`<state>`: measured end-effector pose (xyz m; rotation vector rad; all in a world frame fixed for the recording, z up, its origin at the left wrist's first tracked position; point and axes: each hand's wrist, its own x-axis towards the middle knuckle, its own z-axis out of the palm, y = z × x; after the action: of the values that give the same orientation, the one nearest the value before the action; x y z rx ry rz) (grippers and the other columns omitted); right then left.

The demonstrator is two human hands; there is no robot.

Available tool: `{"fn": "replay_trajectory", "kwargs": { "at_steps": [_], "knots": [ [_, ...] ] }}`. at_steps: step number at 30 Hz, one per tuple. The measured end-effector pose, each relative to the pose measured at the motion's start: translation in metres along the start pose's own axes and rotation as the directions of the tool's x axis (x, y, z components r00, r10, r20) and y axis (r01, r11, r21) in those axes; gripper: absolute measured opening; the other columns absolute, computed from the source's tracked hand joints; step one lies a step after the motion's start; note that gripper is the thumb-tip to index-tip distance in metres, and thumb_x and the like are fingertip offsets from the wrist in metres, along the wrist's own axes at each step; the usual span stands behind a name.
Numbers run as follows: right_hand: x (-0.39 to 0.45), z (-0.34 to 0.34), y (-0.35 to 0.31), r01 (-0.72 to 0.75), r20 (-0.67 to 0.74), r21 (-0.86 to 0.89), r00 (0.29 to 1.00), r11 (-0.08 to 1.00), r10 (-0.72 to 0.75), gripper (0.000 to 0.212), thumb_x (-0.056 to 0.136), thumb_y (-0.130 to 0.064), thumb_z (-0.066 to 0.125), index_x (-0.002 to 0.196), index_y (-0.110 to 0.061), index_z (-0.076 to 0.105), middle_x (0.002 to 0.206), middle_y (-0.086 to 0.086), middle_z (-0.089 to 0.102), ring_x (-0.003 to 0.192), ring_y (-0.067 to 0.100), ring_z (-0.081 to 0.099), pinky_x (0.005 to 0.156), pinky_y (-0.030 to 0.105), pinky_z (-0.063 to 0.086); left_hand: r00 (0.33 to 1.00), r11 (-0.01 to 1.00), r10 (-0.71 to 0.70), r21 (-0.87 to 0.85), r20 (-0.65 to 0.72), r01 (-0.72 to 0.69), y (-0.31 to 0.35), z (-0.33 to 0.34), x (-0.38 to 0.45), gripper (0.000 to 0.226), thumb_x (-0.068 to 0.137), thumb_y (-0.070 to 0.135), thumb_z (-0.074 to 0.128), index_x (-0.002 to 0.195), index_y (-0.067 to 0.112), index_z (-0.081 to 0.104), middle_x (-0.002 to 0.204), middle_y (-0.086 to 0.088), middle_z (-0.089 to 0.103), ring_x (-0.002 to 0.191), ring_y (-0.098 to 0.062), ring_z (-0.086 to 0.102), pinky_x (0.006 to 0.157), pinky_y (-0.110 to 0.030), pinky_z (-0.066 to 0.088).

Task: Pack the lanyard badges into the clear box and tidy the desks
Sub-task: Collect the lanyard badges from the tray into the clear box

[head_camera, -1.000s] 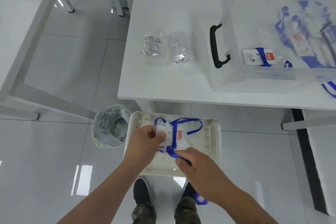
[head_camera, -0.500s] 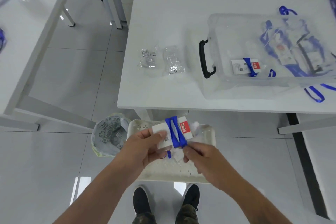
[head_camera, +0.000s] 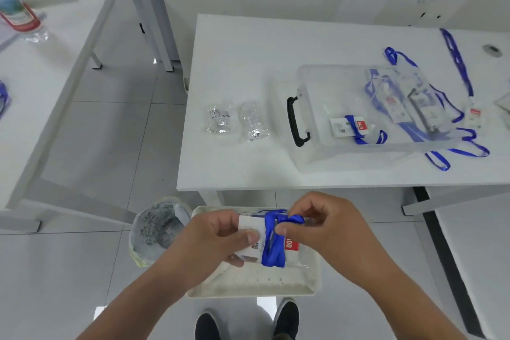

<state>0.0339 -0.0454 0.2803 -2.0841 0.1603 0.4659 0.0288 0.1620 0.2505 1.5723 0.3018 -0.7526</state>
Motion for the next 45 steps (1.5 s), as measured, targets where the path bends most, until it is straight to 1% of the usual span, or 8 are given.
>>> {"fn": "replay_trajectory", "kwargs": {
  "at_steps": [13, 18, 24, 29, 33, 36, 41, 45],
  "knots": [
    [0.043, -0.129, -0.037, 0.164, -0.113, 0.078, 0.981, 0.983, -0.155, 0.011, 0.072, -0.017, 0.083, 0.076, -0.023, 0.075, 0.073, -0.003, 0.072, 0.062, 0.007, 0.061, 0.056, 0.013, 0.046, 0.96, 0.974, 0.222, 0.084, -0.172, -0.21, 0.117, 0.066, 0.033, 0.015, 0.094, 0.024, 0.06, 0.097, 0.022, 0.075, 0.086, -0.001, 0.075, 0.075, -0.016, 0.075, 0.074, -0.027, 0.06],
    [0.092, -0.197, -0.042, 0.183, -0.094, -0.152, 0.976, 0.971, -0.198, 0.006, 0.078, -0.027, 0.079, 0.083, -0.029, 0.075, 0.076, -0.012, 0.073, 0.066, 0.006, 0.065, 0.065, 0.021, 0.051, 0.896, 0.94, 0.338, 0.147, -0.288, -0.308, 0.171, 0.105, 0.074, 0.01, 0.092, 0.021, 0.062, 0.091, 0.031, 0.065, 0.082, 0.007, 0.073, 0.074, -0.011, 0.07, 0.069, -0.029, 0.06],
    [0.169, -0.239, -0.023, 0.17, 0.104, -0.638, 0.985, 0.751, -0.135, 0.003, 0.085, -0.033, 0.07, 0.084, -0.035, 0.068, 0.087, -0.015, 0.067, 0.079, 0.004, 0.062, 0.067, 0.024, 0.048, 0.934, 0.948, 0.203, 0.297, -0.293, -0.113, 0.195, 0.136, 0.154, 0.006, 0.086, 0.012, 0.058, 0.086, 0.015, 0.063, 0.079, -0.01, 0.073, 0.072, -0.033, 0.073, 0.072, -0.052, 0.06],
    [0.215, -0.222, 0.013, 0.215, 0.243, -0.854, 0.97, 0.473, -0.003, 0.014, 0.088, -0.027, 0.064, 0.101, -0.025, 0.07, 0.103, -0.005, 0.066, 0.093, 0.017, 0.062, 0.074, 0.031, 0.051, 0.963, 0.896, -0.097, 0.399, -0.253, 0.195, 0.185, 0.154, 0.213, 0.014, 0.091, 0.007, 0.058, 0.1, -0.001, 0.065, 0.095, -0.016, 0.074, 0.074, -0.028, 0.074, 0.068, -0.036, 0.063],
    [0.229, -0.203, 0.041, 0.198, 0.261, -0.893, 0.959, 0.404, 0.107, 0.017, 0.086, -0.021, 0.065, 0.102, -0.02, 0.069, 0.094, -0.002, 0.066, 0.083, 0.019, 0.063, 0.063, 0.027, 0.042, 0.903, 0.798, -0.377, 0.421, -0.207, 0.43, 0.172, 0.166, 0.239, 0.015, 0.093, 0.011, 0.063, 0.08, 0.003, 0.06, 0.09, -0.005, 0.073, 0.077, -0.024, 0.073, 0.084, -0.037, 0.06],
    [0.232, -0.198, 0.057, 0.185, 0.243, -0.908, 0.963, 0.375, 0.116, 0.018, 0.085, -0.018, 0.064, 0.103, -0.018, 0.068, 0.076, -0.004, 0.054, 0.073, 0.018, 0.055, 0.063, 0.027, 0.041, 0.904, 0.759, -0.374, 0.491, -0.207, 0.427, 0.164, 0.175, 0.252, 0.015, 0.094, 0.01, 0.059, 0.08, 0.003, 0.055, 0.087, -0.007, 0.071, 0.077, -0.028, 0.073, 0.077, -0.037, 0.061],
    [0.231, -0.193, 0.058, 0.202, 0.233, -0.944, 0.968, 0.259, 0.092, 0.012, 0.086, -0.016, 0.064, 0.085, -0.016, 0.053, 0.076, -0.002, 0.047, 0.09, 0.023, 0.061, 0.067, 0.03, 0.039, 0.929, 0.704, -0.287, 0.605, -0.235, 0.371, 0.156, 0.181, 0.26, 0.01, 0.092, 0.007, 0.056, 0.082, 0.007, 0.055, 0.095, -0.009, 0.074, 0.062, -0.023, 0.067, 0.064, -0.03, 0.059],
    [0.226, -0.198, 0.043, 0.152, 0.178, -0.938, 0.982, 0.311, 0.057, 0.014, 0.085, -0.02, 0.067, 0.093, -0.016, 0.057, 0.072, -0.004, 0.041, 0.077, 0.019, 0.055, 0.064, 0.029, 0.038, 0.953, 0.661, -0.206, 0.687, -0.222, 0.302, 0.161, 0.177, 0.254, 0.009, 0.088, 0.009, 0.06, 0.08, 0.01, 0.056, 0.095, -0.008, 0.074, 0.069, -0.024, 0.073, 0.07, -0.032, 0.062]
  ]
}}
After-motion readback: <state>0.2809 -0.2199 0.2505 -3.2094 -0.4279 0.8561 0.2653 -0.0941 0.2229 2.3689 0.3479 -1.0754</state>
